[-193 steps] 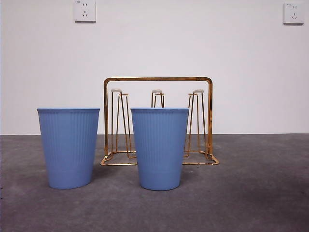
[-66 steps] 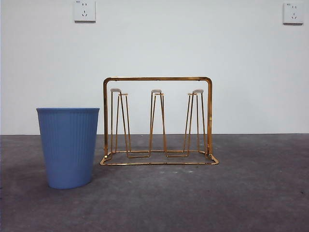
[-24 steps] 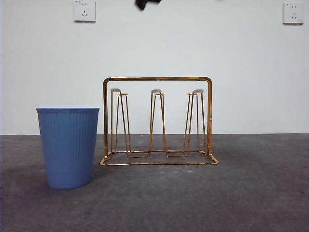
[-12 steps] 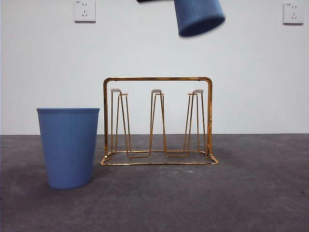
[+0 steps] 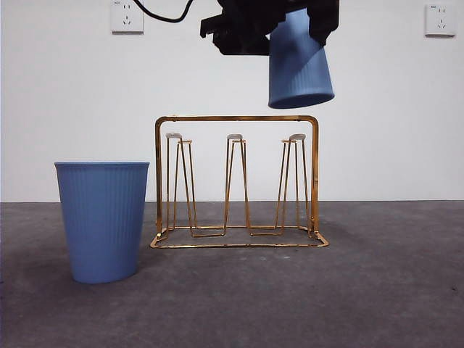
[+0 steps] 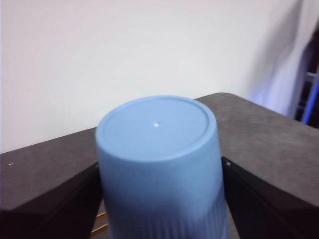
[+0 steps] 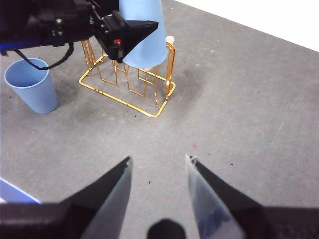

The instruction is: Pick up cup 1,put cup 1 in the cup rack,pick up cup 2,put cup 2 in the cup rack

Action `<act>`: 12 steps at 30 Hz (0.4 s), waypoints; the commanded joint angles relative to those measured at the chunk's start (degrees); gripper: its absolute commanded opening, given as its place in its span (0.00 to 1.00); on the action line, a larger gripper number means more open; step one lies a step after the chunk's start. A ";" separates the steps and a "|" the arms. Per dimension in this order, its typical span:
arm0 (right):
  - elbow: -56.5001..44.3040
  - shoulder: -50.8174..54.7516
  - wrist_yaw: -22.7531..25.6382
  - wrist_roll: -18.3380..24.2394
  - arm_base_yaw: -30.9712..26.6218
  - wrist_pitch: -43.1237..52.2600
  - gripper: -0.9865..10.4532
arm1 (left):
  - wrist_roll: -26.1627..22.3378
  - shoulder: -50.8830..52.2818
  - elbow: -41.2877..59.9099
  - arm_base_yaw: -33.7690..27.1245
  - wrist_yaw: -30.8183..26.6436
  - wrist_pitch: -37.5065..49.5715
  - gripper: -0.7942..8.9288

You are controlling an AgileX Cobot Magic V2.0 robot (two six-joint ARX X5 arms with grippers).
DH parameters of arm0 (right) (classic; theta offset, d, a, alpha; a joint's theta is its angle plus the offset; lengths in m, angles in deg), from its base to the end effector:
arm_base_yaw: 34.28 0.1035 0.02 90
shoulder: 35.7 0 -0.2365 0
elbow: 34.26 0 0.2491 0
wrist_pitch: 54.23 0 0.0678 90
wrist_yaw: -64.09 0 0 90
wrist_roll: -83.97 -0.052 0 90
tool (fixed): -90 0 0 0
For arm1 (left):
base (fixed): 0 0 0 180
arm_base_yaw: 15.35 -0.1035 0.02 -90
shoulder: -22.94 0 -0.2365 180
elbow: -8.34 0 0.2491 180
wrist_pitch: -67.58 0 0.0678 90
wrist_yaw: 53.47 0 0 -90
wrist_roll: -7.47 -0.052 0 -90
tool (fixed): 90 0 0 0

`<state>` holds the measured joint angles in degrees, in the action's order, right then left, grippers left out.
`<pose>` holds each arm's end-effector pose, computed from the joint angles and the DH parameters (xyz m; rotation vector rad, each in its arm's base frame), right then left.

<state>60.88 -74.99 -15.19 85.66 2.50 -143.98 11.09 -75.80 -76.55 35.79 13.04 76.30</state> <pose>0.0662 0.0374 0.3931 -0.2686 0.5399 0.4497 0.2752 -0.3085 0.2673 -0.0071 0.0871 -0.4797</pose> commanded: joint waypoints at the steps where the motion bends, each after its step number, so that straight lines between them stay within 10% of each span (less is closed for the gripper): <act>1: -0.35 0.20 0.20 -0.66 0.02 0.33 0.25 | -0.85 -1.68 -0.17 0.17 -0.52 0.72 0.08; 12: -0.37 0.20 0.20 -0.61 0.02 0.28 0.25 | -0.70 -4.87 -0.17 0.00 -1.27 0.92 0.08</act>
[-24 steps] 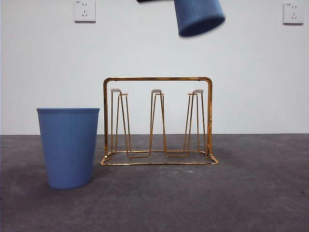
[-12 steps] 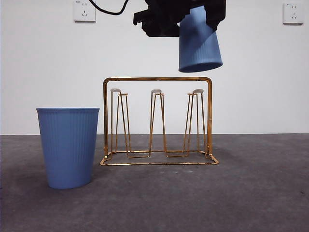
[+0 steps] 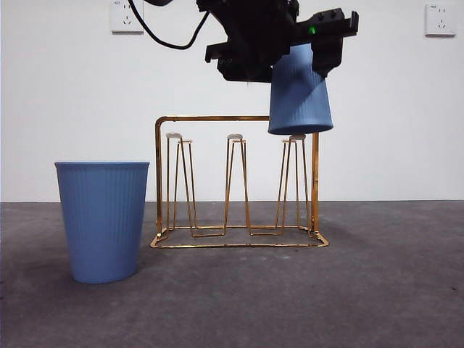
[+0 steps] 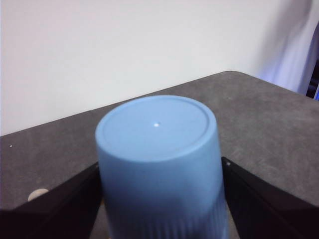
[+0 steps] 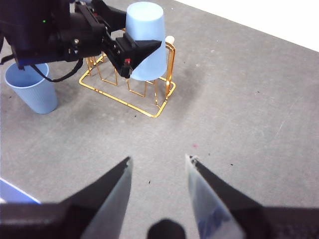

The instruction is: Pick up cup 1,put cup 1 in the cup rack,pick up cup 2,put cup 2 in the cup rack

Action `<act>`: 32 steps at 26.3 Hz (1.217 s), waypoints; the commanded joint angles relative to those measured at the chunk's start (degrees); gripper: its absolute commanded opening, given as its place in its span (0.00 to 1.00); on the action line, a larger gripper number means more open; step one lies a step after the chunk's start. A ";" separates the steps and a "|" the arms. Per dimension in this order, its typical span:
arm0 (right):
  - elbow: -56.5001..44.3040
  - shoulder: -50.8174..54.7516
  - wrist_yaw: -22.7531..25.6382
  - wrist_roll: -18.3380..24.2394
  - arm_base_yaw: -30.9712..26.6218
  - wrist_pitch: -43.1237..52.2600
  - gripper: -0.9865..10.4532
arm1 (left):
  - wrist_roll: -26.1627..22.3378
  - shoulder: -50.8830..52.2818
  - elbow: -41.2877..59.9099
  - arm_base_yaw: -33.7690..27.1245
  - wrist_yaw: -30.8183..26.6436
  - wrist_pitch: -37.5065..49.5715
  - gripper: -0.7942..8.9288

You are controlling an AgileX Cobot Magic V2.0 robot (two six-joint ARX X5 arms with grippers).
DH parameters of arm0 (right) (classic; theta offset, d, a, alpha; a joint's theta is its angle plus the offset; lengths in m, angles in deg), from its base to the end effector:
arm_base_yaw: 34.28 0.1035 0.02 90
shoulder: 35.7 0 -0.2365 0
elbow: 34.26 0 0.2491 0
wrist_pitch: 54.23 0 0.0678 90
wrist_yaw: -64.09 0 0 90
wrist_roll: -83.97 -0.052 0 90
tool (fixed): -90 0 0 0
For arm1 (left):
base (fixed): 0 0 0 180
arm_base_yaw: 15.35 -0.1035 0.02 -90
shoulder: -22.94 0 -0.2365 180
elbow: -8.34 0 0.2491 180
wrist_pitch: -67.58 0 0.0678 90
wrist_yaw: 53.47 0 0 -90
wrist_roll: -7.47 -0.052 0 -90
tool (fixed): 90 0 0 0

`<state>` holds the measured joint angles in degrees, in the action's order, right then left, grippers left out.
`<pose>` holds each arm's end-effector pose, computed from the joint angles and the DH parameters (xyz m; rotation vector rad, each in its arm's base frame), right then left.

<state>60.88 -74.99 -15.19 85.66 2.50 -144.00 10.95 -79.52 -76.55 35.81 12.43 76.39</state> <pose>0.0662 0.0374 0.3931 -0.2687 0.5402 0.4497 0.2815 -0.3157 0.2417 0.0347 0.1364 -0.4673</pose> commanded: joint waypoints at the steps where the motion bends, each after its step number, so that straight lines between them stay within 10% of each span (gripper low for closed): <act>1: -0.37 0.20 0.20 -0.59 0.02 0.31 0.25 | -0.44 -1.49 -0.17 -0.02 -0.94 0.85 0.08; 32: -0.37 0.20 0.22 -0.15 0.02 0.83 0.25 | 9.09 -10.21 -0.17 0.00 0.72 -6.54 0.07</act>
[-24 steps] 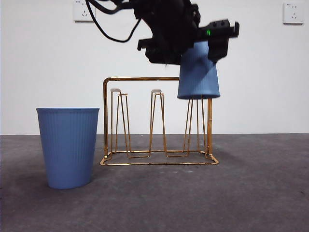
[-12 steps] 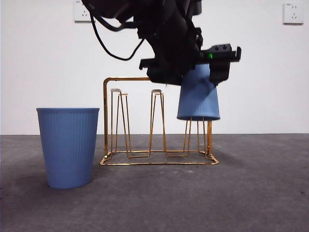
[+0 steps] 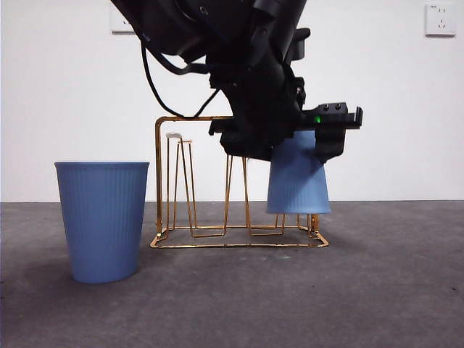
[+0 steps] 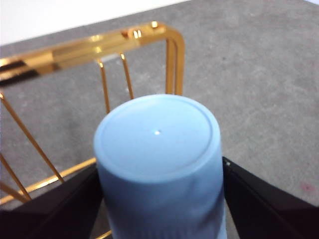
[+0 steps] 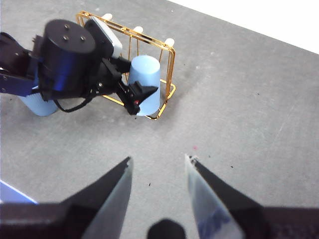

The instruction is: Pick up cup 1,put cup 1 in the cup rack,pick up cup 2,put cup 2 in the cup rack

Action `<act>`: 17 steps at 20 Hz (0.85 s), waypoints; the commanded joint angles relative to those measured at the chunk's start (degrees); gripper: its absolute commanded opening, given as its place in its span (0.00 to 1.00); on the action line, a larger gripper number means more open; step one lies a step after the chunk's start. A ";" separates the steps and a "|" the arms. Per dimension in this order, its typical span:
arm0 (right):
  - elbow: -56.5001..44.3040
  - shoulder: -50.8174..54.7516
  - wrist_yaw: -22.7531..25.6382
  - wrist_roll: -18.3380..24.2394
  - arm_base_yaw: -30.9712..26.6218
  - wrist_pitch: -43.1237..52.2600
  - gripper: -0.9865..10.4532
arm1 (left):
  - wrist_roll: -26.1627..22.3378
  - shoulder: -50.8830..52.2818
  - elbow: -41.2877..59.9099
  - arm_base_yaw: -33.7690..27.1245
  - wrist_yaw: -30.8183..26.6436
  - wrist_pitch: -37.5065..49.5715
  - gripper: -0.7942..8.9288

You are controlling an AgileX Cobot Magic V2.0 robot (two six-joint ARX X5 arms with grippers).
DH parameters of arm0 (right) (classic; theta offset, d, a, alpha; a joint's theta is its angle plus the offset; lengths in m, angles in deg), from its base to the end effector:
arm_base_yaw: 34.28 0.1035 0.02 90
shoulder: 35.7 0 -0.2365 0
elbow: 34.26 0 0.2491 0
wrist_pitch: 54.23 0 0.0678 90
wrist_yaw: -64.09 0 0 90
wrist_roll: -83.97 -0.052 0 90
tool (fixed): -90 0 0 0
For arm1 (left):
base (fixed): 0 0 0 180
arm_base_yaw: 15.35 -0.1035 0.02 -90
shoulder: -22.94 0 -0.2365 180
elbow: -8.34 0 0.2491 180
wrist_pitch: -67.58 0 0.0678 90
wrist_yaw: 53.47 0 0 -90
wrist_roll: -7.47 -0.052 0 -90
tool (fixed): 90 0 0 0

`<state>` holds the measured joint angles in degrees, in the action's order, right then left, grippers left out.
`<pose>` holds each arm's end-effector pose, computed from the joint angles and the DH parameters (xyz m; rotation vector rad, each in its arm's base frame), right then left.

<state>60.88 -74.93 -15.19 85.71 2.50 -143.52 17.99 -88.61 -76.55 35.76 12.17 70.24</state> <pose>0.0664 0.0376 0.3940 -0.2658 0.5313 0.4502 0.2896 -0.3249 0.1649 0.0800 0.3740 -0.4263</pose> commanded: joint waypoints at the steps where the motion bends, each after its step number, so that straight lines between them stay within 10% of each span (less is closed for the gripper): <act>1: -0.37 0.13 0.22 -0.20 0.02 0.37 0.25 | 2.80 -1.25 -0.17 0.04 0.92 -0.79 0.07; 6: -0.37 0.13 0.22 -0.07 0.02 0.37 0.25 | 4.46 -1.49 -0.17 -0.02 1.84 -3.69 0.10; 10: -0.37 0.13 0.20 0.00 0.02 0.50 0.25 | 5.95 -1.49 -0.17 -0.46 4.85 -5.92 0.54; 17: -0.37 0.13 0.20 0.48 0.02 2.25 0.25 | 8.94 -1.49 -0.17 -0.46 6.78 -13.14 0.54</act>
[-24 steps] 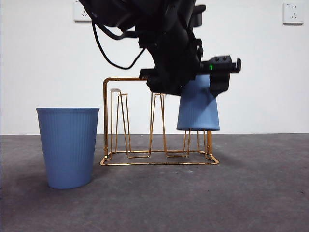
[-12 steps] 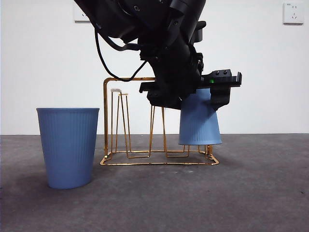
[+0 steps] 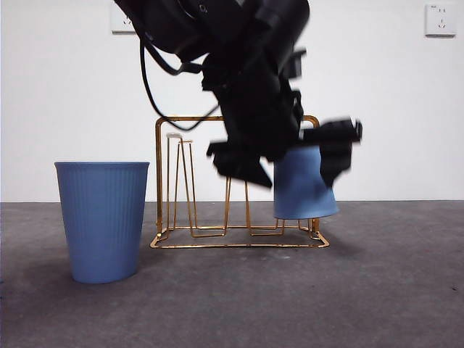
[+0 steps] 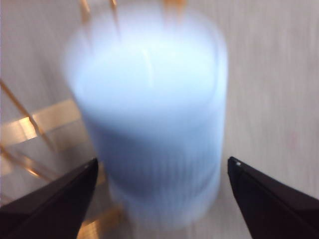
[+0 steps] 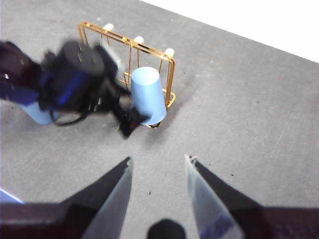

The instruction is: Pick up cup 1,put cup 1 in the cup rack,pick up cup 2,put cup 2 in the cup rack

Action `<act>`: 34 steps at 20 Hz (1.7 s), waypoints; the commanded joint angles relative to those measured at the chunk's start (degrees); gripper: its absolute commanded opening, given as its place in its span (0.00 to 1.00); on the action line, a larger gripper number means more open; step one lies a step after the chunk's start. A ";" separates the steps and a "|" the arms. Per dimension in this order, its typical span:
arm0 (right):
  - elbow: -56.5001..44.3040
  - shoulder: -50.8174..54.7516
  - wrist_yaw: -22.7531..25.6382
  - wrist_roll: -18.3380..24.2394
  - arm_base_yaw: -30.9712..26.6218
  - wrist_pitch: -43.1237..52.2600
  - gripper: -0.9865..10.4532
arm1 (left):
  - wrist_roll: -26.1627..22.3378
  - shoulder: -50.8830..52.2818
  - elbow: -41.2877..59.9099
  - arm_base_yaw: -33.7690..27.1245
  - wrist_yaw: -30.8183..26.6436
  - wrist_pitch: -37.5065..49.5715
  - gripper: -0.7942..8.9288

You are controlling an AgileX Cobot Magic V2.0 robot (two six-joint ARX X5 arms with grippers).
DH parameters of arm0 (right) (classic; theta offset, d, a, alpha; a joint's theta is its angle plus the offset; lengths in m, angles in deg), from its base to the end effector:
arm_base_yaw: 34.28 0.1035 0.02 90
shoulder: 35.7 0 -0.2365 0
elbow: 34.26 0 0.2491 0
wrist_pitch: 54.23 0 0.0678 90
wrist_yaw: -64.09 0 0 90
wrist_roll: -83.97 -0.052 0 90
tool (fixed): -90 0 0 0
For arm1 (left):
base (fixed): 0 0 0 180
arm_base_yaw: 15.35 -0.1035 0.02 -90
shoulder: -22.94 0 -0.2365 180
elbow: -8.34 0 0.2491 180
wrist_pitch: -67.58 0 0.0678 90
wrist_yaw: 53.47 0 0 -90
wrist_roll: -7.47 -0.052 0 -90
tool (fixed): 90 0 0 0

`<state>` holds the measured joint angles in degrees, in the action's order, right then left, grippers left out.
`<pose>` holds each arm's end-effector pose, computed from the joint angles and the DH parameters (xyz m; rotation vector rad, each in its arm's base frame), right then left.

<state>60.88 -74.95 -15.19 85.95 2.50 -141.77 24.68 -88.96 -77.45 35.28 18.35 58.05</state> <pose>0.0681 0.0388 0.3970 -0.2576 0.5025 0.4522 0.2835 -0.3199 0.1450 0.0701 0.5929 -0.4613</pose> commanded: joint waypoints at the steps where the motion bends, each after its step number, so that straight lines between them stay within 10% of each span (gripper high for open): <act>1: -0.37 0.15 0.20 0.52 0.02 0.50 0.25 | 2.29 -1.14 0.72 0.04 0.59 -1.86 0.54; 18: -0.37 -1.44 -1.03 -2.23 0.02 0.39 0.25 | 7.13 13.07 0.70 12.24 11.91 -19.19 0.53; 26: -0.37 -14.99 -21.40 -3.54 0.02 10.64 0.26 | 4.87 45.92 0.70 15.47 -6.08 -43.01 0.53; 34: -0.37 -40.04 -33.38 -6.64 0.96 26.12 0.43 | 6.38 65.35 0.70 15.45 -9.09 -55.71 0.53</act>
<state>60.88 -114.51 -48.31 80.57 3.24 -115.78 30.67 -23.61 -77.16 50.63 9.57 2.31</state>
